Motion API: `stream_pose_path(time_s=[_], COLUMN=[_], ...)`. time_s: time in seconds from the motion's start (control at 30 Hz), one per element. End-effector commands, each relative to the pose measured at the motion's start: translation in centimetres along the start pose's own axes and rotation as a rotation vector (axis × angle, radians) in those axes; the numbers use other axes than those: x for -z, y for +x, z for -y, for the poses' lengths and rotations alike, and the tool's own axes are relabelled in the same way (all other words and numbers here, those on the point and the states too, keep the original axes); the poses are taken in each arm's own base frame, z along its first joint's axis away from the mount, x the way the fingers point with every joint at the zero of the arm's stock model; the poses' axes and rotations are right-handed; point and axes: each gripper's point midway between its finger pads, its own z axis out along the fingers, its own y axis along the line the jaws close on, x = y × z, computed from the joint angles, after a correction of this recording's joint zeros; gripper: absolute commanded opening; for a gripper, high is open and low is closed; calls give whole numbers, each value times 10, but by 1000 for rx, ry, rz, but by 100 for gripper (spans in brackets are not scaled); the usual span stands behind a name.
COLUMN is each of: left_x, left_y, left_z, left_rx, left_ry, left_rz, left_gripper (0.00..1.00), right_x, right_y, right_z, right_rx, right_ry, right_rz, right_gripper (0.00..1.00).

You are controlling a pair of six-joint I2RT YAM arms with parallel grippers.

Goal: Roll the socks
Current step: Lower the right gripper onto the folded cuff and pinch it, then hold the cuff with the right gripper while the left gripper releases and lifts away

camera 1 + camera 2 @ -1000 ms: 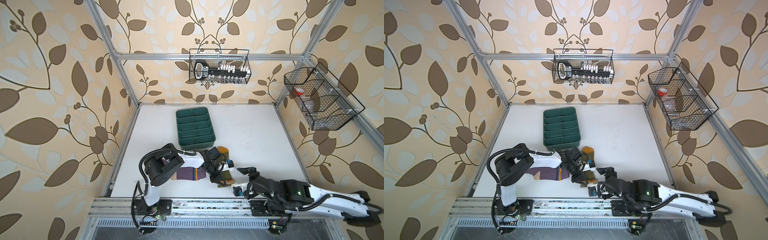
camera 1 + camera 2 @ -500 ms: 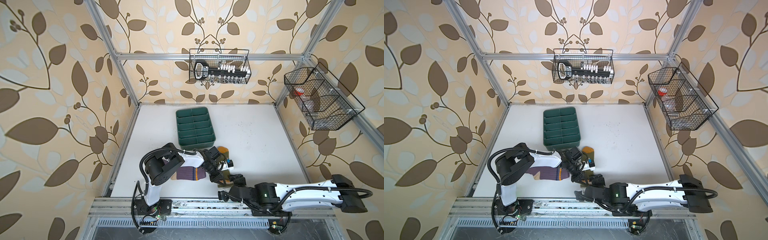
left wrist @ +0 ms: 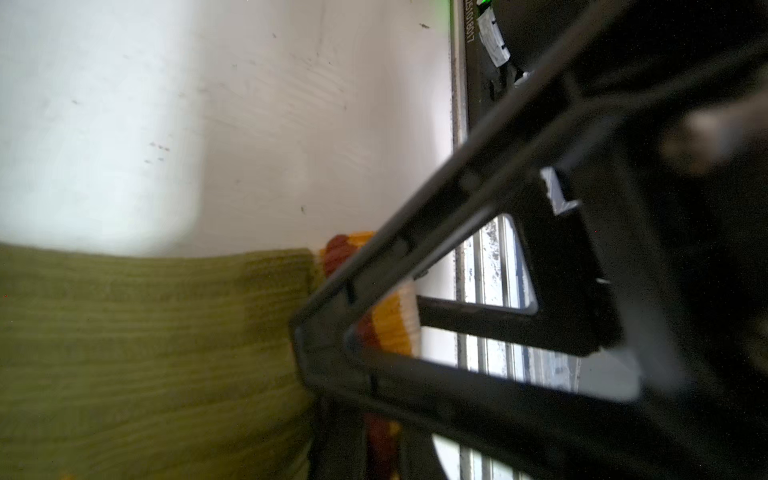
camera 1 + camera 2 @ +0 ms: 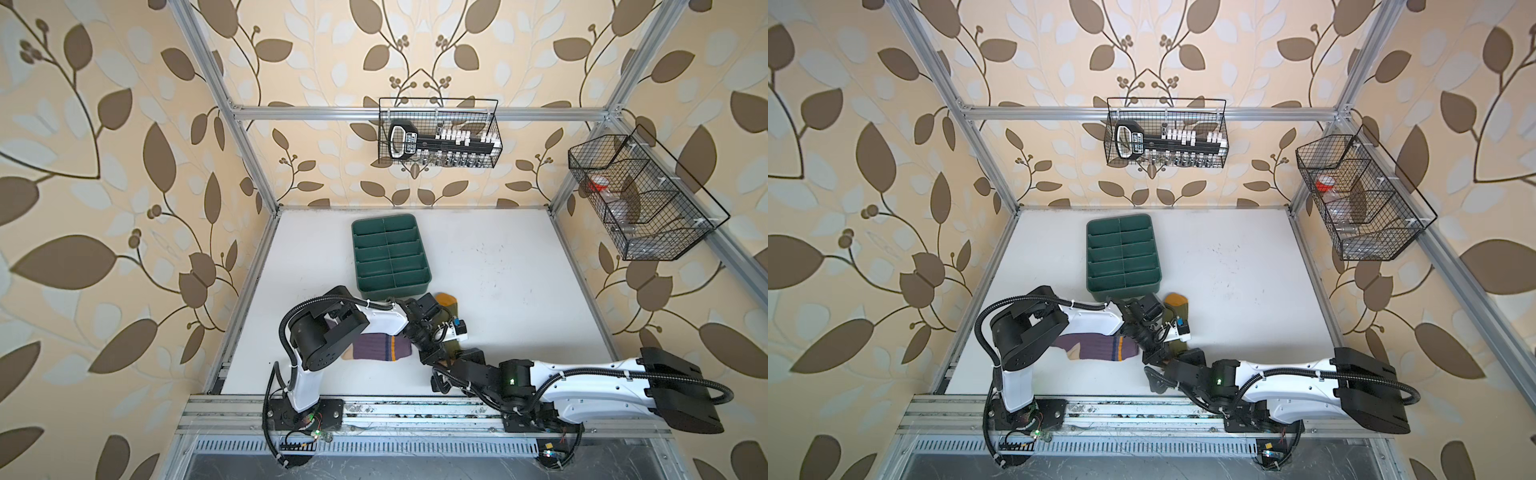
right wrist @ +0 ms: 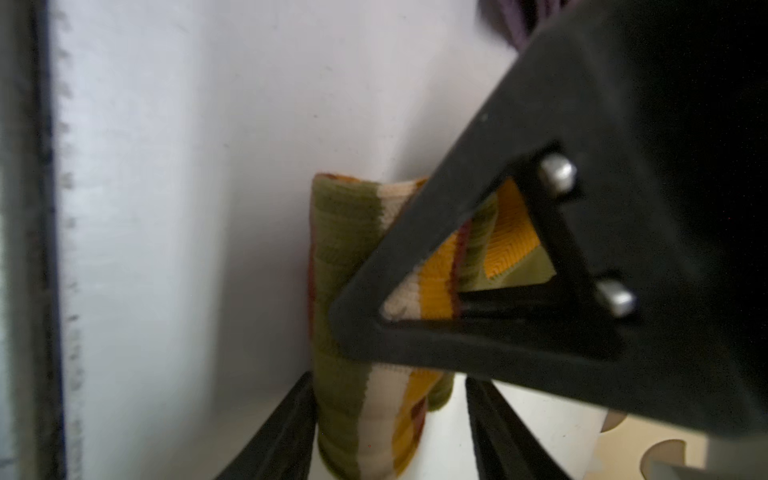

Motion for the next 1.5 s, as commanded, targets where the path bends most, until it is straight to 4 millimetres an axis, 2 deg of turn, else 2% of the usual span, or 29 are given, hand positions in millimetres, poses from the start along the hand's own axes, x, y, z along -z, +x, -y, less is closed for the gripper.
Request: stream_pose_path(time_s=[0.0, 0.1, 0.17, 0.4, 0.43, 0.5, 0.67, 0.77, 0.83, 0.93, 1.0, 1.07, 1.1, 1.13, 1.2, 1.23, 1.33, 1.47], left_x=[-6, -6, -5, 3, 6, 12, 39, 70, 98, 157, 206, 253, 273, 288, 302, 303, 286, 247], left_y=[49, 48, 48, 35, 32, 23, -2, -20, -32, -53, -65, -68, -67, -64, -55, -47, -20, 14], left_z=[-17, -17, -16, -13, -13, -9, 9, 22, 31, 53, 66, 83, 95, 106, 122, 127, 129, 105], left_rx=[118, 117, 115, 84, 74, 49, -37, -115, -172, -294, -390, -491, -560, -627, -752, -807, -921, -1036], left_ry=[-67, -67, -67, -95, -106, -123, -173, -267, -367, -553, -740, -919, -991, -1044, -1104, -1107, -1056, -1044], left_rz=[-145, -144, -143, -103, -91, -65, 16, 86, 145, 292, 411, 517, 541, 549, 505, 454, 247, -36], left_gripper=[0, 0, 0, 0, 3, 11, 43, 51, 54, 57, 62, 64, 65, 66, 66, 68, 68, 68], right_x=[-7, -10, -10, -9, -10, -11, -8, -4, -1, 4, 9, 19, 21, 22, 25, 24, 13, 10], right_y=[-4, -5, -4, -3, -2, -1, 1, 1, 3, 3, 3, 4, 6, 3, -2, -5, -10, -14], right_z=[-8, -14, -15, -27, -29, -33, -42, -44, -47, -56, -65, -73, -69, -62, -52, -46, -27, -20], right_rx=[16, 30, 36, 60, 64, 74, 91, 80, 86, 105, 129, 139, 95, 43, -40, -63, -138, -235], right_ry=[-28, -47, -52, -107, -118, -141, -202, -246, -277, -349, -425, -554, -602, -638, -711, -723, -716, -832], right_rz=[22, 15, 12, 9, 5, -3, 2, 28, 46, 73, 95, 125, 116, 118, 126, 128, 93, 76], right_gripper=[54, 49, 42, 3, 0, 0, 0, 0, 0, 0, 0, 0, 0, 0, 0, 0, 0, 0])
